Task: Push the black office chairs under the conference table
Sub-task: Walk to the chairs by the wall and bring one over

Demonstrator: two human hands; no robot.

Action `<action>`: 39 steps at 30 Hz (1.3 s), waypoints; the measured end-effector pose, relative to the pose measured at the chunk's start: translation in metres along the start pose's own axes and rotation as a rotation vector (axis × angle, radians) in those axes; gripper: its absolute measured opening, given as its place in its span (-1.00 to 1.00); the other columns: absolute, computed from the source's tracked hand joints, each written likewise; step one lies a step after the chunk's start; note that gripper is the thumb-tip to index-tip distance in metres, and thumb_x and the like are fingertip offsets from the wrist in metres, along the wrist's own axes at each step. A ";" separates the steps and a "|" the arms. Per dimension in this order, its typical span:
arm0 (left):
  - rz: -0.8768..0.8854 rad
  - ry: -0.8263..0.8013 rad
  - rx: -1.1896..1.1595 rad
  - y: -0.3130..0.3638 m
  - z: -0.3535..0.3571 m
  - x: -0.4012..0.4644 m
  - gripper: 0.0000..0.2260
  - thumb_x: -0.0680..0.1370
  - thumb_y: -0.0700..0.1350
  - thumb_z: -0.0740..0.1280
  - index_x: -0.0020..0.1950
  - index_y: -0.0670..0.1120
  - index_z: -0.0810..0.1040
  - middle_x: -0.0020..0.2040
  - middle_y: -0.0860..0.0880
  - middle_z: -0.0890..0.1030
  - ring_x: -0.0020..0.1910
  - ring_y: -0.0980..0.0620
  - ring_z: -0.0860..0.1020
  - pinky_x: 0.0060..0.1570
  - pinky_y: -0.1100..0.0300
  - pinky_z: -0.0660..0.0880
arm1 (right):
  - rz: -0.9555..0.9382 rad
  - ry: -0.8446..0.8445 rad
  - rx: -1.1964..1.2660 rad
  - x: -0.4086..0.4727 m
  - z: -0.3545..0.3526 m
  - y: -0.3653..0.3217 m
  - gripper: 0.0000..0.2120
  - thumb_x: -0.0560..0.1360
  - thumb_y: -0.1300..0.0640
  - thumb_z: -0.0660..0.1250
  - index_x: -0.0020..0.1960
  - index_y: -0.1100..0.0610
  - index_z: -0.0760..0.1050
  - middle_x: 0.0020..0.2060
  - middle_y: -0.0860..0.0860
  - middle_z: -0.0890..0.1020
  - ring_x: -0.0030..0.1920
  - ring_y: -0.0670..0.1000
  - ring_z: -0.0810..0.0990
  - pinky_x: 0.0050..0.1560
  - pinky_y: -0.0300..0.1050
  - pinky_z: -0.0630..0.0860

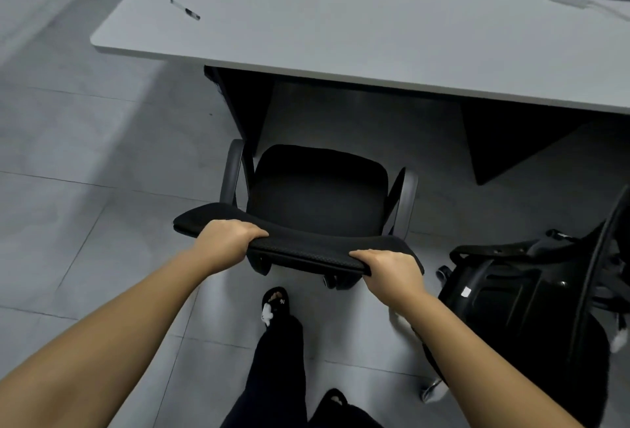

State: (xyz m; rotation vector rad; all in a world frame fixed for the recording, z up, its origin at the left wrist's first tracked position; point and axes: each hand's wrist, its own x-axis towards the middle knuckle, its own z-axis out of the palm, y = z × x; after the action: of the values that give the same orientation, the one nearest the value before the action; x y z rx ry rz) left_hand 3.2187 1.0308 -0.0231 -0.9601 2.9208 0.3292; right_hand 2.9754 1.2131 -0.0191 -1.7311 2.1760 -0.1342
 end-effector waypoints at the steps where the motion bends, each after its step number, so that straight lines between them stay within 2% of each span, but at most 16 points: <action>1: 0.025 0.015 -0.006 -0.011 -0.003 0.010 -0.59 0.35 -0.36 0.39 0.10 0.02 0.63 0.05 0.01 0.69 0.01 -0.06 0.65 -0.18 0.07 0.59 | 0.010 0.012 0.000 0.013 0.000 0.000 -0.67 0.47 0.10 0.25 0.21 -0.10 0.47 0.09 -0.07 0.65 0.09 0.04 0.59 -0.08 -0.09 0.49; 3: 0.066 0.021 0.006 -0.032 -0.009 0.028 -0.58 0.24 -0.38 0.47 -0.01 0.01 0.67 -0.09 0.01 0.73 -0.14 -0.04 0.69 -0.33 0.10 0.62 | 0.015 0.059 0.012 0.037 0.000 -0.003 -0.67 0.45 0.12 0.28 0.20 -0.09 0.49 0.05 -0.06 0.67 0.05 0.08 0.62 -0.14 -0.09 0.46; 5: 0.082 0.005 0.023 -0.051 -0.017 0.045 -0.57 0.20 -0.39 0.49 -0.05 0.01 0.68 -0.14 0.02 0.73 -0.19 -0.02 0.69 -0.38 0.13 0.62 | 0.024 0.070 -0.005 0.060 -0.003 -0.010 -0.67 0.42 0.14 0.34 0.15 -0.08 0.53 -0.03 -0.06 0.70 -0.05 0.09 0.66 -0.24 -0.11 0.46; 7: 0.091 -0.012 0.007 -0.070 -0.024 0.066 -0.58 0.23 -0.38 0.46 -0.03 0.02 0.67 -0.10 0.02 0.73 -0.14 -0.02 0.69 -0.32 0.12 0.63 | 0.061 0.066 -0.049 0.082 -0.008 -0.015 -0.65 0.31 0.14 0.47 0.07 -0.11 0.58 -0.14 -0.10 0.72 -0.17 0.03 0.69 -0.36 -0.18 0.47; 9: 0.104 -0.023 -0.027 -0.086 -0.031 0.090 -0.59 0.31 -0.37 0.40 0.05 0.02 0.65 0.00 0.01 0.71 -0.02 -0.02 0.67 -0.17 0.11 0.62 | 0.106 0.051 -0.104 0.101 -0.014 -0.018 -0.58 0.19 0.11 0.55 0.00 -0.14 0.60 -0.21 -0.15 0.72 -0.27 -0.04 0.69 -0.45 -0.24 0.48; 10: 0.105 -0.030 -0.039 -0.092 -0.035 0.103 -0.59 0.35 -0.36 0.36 0.10 0.02 0.63 0.07 0.01 0.69 0.07 -0.02 0.64 -0.08 0.11 0.59 | 0.115 0.052 -0.101 0.111 -0.017 -0.018 -0.58 0.21 0.12 0.54 0.03 -0.15 0.59 -0.18 -0.14 0.72 -0.24 -0.04 0.69 -0.42 -0.22 0.50; 12: 0.084 -0.083 -0.040 -0.103 -0.041 0.129 -0.57 0.44 -0.33 0.27 0.21 0.05 0.56 0.21 0.04 0.61 0.21 0.01 0.55 0.05 0.14 0.51 | 0.117 0.049 -0.050 0.135 -0.025 -0.016 -0.62 0.37 0.14 0.41 0.16 -0.12 0.53 0.01 -0.10 0.69 -0.04 0.01 0.67 -0.22 -0.15 0.54; 15: 0.045 -0.134 -0.015 -0.113 -0.046 0.167 -0.57 0.49 -0.28 0.22 0.28 0.10 0.48 0.29 0.07 0.55 0.27 0.04 0.49 0.10 0.14 0.46 | 0.118 0.002 -0.064 0.172 -0.039 -0.003 -0.63 0.51 0.12 0.23 0.29 -0.12 0.40 0.18 -0.10 0.60 0.12 0.02 0.58 -0.04 -0.13 0.49; 19: 0.022 -0.158 -0.026 -0.116 -0.052 0.216 -0.60 0.52 -0.23 0.24 0.30 0.10 0.46 0.30 0.05 0.54 0.27 0.02 0.48 0.09 0.14 0.44 | 0.140 -0.048 -0.088 0.217 -0.065 0.025 -0.62 0.50 0.11 0.19 0.29 -0.14 0.39 0.16 -0.09 0.62 0.10 0.02 0.58 -0.05 -0.12 0.47; 25: -0.026 -0.164 0.003 -0.122 -0.061 0.283 -0.59 0.52 -0.25 0.20 0.30 0.11 0.46 0.29 0.05 0.55 0.26 0.02 0.49 0.09 0.14 0.44 | 0.102 -0.053 -0.093 0.277 -0.091 0.062 -0.62 0.50 0.13 0.18 0.28 -0.14 0.40 0.17 -0.12 0.60 0.13 0.00 0.56 0.00 -0.12 0.47; 34: -0.123 -0.172 0.001 -0.136 -0.075 0.347 -0.57 0.51 -0.27 0.19 0.28 0.14 0.47 0.26 0.06 0.58 0.22 0.00 0.52 0.06 0.12 0.48 | 0.020 -0.102 -0.104 0.357 -0.130 0.094 -0.60 0.47 0.16 0.16 0.24 -0.17 0.43 0.15 -0.12 0.62 0.11 0.02 0.57 -0.05 -0.12 0.46; 39: -0.138 -0.183 -0.004 -0.151 -0.082 0.370 -0.56 0.50 -0.28 0.17 0.27 0.14 0.49 0.21 0.05 0.61 0.16 -0.01 0.55 -0.02 0.14 0.47 | 0.010 -0.132 -0.089 0.389 -0.144 0.095 -0.59 0.46 0.18 0.15 0.20 -0.20 0.46 0.03 -0.12 0.66 0.00 0.04 0.59 -0.15 -0.10 0.42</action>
State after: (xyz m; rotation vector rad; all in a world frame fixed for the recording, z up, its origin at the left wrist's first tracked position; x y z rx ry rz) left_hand 3.0117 0.6794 -0.0131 -1.0639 2.6755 0.3923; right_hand 2.7667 0.8425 0.0036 -1.7246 2.1239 0.0783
